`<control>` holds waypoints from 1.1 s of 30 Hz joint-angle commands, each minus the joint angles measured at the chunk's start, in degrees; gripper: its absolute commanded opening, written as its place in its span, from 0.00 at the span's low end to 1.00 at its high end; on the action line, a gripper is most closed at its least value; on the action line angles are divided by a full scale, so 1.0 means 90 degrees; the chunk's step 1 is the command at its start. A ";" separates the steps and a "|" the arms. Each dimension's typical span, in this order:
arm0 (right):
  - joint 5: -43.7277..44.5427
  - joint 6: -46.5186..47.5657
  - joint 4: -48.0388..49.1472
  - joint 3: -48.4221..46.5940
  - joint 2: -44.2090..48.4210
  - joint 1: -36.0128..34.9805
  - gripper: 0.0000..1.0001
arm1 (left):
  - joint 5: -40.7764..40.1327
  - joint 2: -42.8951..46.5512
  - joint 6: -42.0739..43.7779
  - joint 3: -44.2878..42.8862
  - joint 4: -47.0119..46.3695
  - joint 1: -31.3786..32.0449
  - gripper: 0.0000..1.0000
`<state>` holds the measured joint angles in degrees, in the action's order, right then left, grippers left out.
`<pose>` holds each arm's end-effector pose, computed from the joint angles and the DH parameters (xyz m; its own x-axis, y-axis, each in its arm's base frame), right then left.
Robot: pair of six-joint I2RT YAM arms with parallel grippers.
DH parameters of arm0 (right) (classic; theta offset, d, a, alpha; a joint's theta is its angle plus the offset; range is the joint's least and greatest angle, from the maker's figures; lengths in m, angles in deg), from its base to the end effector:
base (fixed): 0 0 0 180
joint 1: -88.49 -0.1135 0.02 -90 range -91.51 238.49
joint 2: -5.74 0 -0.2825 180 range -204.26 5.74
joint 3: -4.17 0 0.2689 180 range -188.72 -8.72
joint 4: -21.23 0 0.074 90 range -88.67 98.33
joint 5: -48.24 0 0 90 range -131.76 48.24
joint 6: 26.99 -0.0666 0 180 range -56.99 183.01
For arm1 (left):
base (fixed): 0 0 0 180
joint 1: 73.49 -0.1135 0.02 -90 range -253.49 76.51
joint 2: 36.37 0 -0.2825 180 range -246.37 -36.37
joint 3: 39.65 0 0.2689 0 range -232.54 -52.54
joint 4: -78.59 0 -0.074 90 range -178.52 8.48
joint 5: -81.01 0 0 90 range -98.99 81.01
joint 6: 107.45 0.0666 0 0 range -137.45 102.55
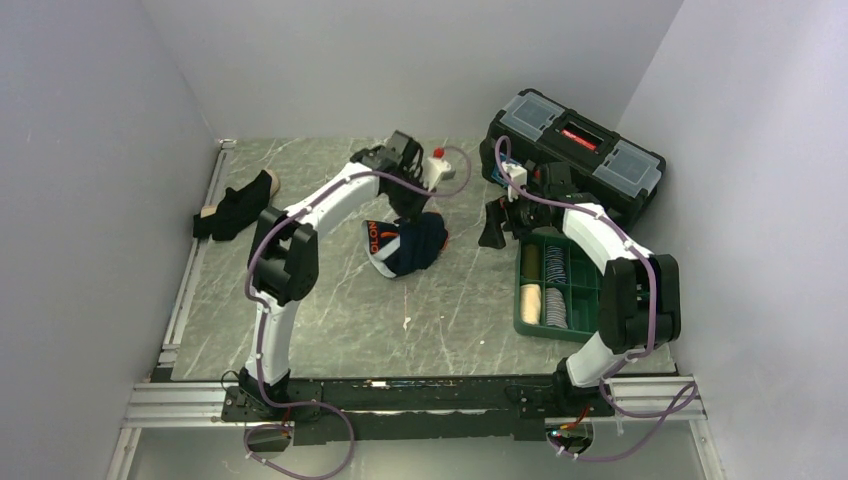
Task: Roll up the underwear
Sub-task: Flatten out the underwear at the center of the board.
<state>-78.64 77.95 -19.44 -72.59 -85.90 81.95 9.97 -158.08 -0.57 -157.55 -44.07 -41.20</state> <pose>0.3531 0.0807 0.2219 -0.6811 -0.2857 -0.6742 -0.6251 0.7063 0.3323 0.4136 -0.2869 0.2160 -0.5234 0.6556 -0.5444 0.8253 0.5490 -0.1322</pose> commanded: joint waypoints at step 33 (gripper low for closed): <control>-0.1111 0.0868 -0.0302 0.0278 0.0460 -0.0837 0.99 | -0.0515 0.4701 0.1079 0.4210 -0.0068 0.1534 0.69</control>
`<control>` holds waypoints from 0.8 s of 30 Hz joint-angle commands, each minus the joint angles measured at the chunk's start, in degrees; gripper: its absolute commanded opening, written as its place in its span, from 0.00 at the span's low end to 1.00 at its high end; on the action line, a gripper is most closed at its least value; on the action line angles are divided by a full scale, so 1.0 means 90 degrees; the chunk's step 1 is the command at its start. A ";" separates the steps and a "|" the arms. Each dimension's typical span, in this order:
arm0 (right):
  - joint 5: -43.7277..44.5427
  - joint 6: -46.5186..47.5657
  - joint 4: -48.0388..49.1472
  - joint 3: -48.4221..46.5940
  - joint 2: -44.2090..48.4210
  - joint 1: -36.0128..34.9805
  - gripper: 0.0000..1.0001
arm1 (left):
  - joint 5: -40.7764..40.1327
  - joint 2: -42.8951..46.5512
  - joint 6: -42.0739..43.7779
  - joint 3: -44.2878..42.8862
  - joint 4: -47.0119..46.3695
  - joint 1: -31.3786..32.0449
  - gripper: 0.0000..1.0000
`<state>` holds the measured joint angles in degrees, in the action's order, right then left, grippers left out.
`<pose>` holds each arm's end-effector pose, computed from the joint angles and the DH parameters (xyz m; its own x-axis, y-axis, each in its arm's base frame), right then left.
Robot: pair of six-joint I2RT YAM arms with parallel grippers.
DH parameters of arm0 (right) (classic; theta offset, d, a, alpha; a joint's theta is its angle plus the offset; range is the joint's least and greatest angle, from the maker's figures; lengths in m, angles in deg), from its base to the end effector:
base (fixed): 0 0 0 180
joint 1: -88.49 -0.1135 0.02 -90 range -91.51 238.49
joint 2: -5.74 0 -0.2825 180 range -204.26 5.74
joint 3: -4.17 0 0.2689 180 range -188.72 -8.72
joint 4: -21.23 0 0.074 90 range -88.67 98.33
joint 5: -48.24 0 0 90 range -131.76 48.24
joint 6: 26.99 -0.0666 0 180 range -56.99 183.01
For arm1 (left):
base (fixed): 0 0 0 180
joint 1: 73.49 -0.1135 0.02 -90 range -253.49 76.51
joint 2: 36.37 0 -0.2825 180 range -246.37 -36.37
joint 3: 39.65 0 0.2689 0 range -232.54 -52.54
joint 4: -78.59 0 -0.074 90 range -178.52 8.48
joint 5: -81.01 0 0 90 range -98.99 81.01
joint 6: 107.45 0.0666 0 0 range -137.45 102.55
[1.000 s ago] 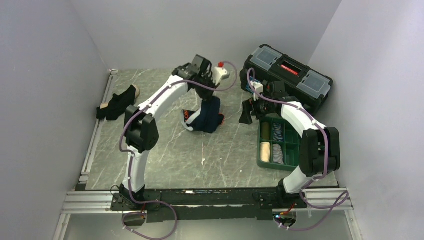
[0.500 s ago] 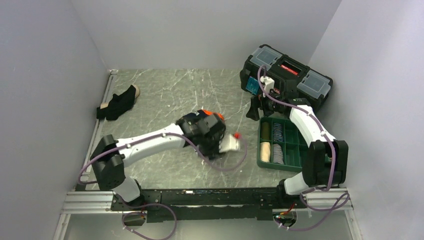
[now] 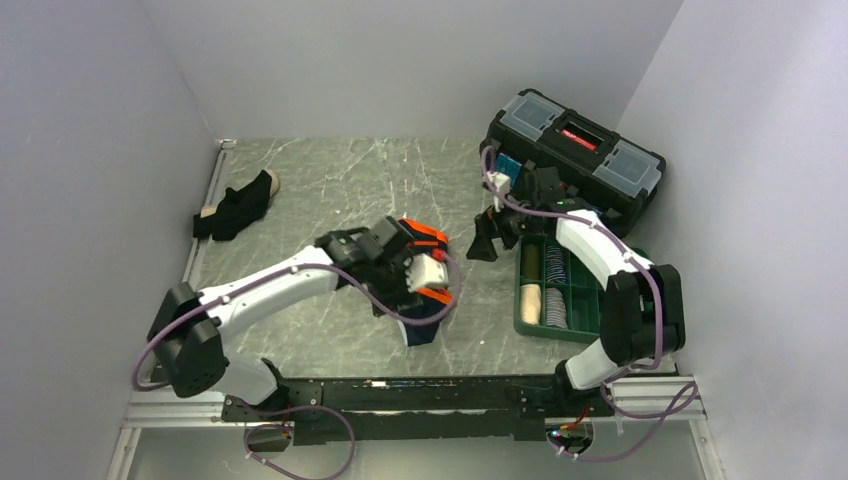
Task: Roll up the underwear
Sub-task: Flatten out the underwear at the center of the board.
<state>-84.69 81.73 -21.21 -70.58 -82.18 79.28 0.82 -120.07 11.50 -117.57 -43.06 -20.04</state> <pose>0.3293 0.0993 0.2332 -0.6120 -0.3373 -0.7153 -0.7321 0.5838 0.3510 0.1799 -0.2618 0.2416 -0.0643 0.8876 -0.4560 0.9908 0.1113 0.0771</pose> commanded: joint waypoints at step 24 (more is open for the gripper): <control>0.0579 -0.0187 0.0309 -0.0266 -0.1917 -0.2346 0.51 | 0.1944 -0.3090 -0.1838 -0.2108 -0.0671 -0.4486 0.70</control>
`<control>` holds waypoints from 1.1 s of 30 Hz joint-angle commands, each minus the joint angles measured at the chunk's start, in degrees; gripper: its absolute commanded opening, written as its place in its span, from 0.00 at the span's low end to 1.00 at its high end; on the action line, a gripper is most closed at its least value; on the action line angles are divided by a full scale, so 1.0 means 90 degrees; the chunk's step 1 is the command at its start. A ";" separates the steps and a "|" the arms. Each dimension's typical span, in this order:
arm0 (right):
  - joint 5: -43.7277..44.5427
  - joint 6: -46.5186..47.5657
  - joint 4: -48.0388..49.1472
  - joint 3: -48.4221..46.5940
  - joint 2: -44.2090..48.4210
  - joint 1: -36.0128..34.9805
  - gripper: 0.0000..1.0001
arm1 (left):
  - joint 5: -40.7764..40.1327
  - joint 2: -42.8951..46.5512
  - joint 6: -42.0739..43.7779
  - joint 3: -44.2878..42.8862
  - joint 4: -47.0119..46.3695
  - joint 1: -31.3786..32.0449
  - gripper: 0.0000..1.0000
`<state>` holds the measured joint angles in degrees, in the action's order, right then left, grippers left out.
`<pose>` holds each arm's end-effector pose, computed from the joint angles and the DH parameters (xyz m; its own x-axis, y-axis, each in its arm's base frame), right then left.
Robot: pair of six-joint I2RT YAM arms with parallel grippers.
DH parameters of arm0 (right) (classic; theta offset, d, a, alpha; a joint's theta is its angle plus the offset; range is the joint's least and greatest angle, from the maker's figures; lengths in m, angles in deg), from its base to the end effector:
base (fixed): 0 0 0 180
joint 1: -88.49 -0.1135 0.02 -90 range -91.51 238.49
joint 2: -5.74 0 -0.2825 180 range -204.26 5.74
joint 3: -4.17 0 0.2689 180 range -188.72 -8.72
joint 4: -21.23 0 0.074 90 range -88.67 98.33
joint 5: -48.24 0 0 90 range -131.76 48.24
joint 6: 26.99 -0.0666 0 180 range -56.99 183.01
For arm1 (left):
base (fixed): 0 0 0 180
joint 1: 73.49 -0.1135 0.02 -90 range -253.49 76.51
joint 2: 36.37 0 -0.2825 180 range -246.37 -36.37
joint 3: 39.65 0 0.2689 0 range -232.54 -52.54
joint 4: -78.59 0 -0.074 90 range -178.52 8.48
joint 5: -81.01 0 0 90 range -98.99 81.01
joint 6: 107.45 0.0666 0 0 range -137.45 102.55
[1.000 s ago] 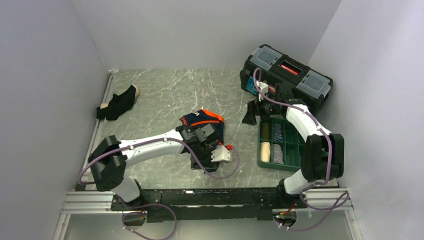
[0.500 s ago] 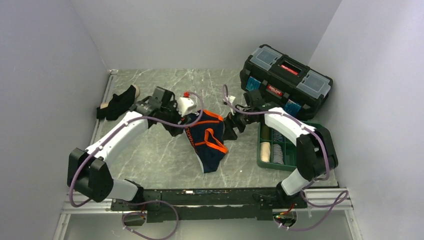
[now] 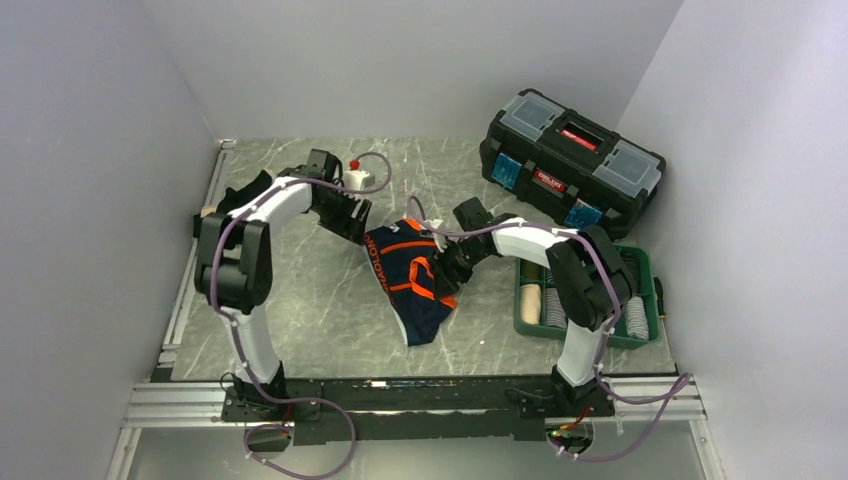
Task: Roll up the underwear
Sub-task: Flatten out the underwear at the center of the board.
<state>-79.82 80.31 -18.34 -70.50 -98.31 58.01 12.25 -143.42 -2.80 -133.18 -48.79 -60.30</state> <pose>0.2966 0.2222 0.1376 -0.5924 -0.6204 -0.5140 -0.8027 0.3998 0.4425 0.4028 -0.1192 0.1963 -0.7716 0.4230 -0.4751 0.5690 0.7928 -0.2182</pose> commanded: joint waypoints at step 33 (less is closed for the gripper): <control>0.1313 0.1604 -0.2155 0.1052 0.2253 0.1853 0.07 | 0.1700 -0.0147 -0.0371 0.0129 -0.0556 -0.0694 0.00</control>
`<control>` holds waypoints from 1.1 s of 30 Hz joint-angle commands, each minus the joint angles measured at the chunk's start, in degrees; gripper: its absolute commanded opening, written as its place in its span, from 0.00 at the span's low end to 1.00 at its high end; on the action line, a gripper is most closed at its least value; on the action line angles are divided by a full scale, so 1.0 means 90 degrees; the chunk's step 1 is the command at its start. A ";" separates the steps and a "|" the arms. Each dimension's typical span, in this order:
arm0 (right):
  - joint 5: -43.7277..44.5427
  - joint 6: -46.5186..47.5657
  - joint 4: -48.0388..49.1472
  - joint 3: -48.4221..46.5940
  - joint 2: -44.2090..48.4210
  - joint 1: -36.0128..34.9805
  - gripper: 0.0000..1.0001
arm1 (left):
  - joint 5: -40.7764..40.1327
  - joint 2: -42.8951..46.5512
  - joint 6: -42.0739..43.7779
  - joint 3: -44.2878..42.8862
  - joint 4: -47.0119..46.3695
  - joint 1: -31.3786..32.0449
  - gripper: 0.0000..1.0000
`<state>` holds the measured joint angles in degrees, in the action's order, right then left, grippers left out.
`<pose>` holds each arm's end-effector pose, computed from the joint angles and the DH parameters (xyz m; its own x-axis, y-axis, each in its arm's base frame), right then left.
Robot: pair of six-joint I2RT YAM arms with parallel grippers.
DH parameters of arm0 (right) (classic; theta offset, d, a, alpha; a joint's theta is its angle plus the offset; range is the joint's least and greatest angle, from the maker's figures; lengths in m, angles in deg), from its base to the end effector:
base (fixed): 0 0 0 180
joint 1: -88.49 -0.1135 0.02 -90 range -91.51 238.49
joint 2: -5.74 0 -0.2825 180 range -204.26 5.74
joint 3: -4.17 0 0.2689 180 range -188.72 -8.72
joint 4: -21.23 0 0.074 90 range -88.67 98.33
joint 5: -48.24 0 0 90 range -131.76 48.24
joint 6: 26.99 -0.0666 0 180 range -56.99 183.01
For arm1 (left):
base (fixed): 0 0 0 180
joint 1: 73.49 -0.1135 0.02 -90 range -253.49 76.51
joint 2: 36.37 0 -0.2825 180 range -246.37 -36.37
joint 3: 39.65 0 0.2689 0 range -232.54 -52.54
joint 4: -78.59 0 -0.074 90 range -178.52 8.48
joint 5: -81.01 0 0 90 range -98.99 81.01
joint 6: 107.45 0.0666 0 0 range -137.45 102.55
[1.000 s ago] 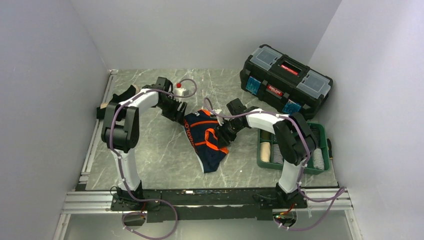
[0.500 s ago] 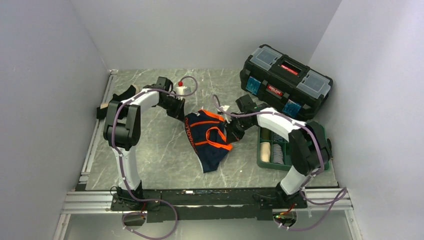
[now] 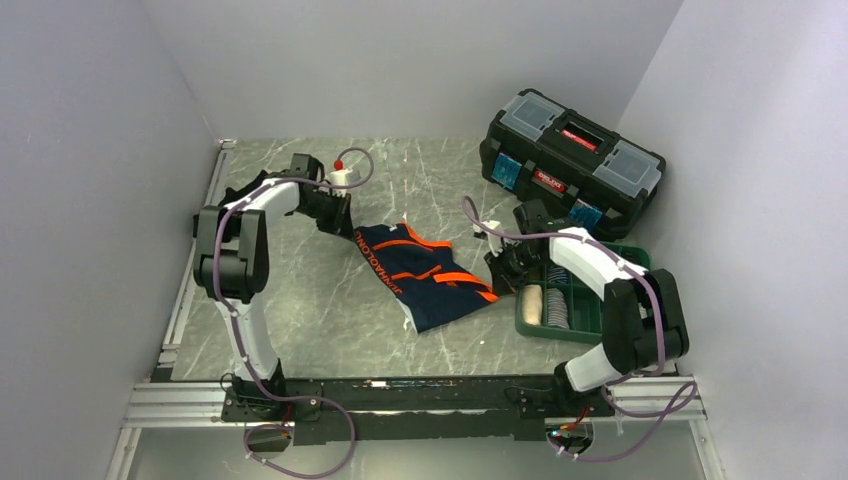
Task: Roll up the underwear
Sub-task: Flatten out the underwear at the center of the board.
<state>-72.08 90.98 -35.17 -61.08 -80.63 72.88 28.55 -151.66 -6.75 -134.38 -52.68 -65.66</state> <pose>0.2619 0.1081 0.1702 -0.6723 -0.6082 -0.4220 -0.7390 0.5851 0.3340 0.4277 -0.0998 0.1559 -0.8509 0.2656 -0.4533 0.4880 0.7194 -0.4944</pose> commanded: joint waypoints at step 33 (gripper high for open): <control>-0.1666 -0.2169 0.1671 -0.5615 -0.4995 -0.0871 0.74 | 0.0726 0.0450 0.0013 0.0659 -0.0399 -0.0204 0.56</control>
<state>-84.76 75.44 -23.50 -106.10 -122.83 66.36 31.79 -148.51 -6.82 -129.38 -54.82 -66.88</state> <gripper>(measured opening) 0.739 0.564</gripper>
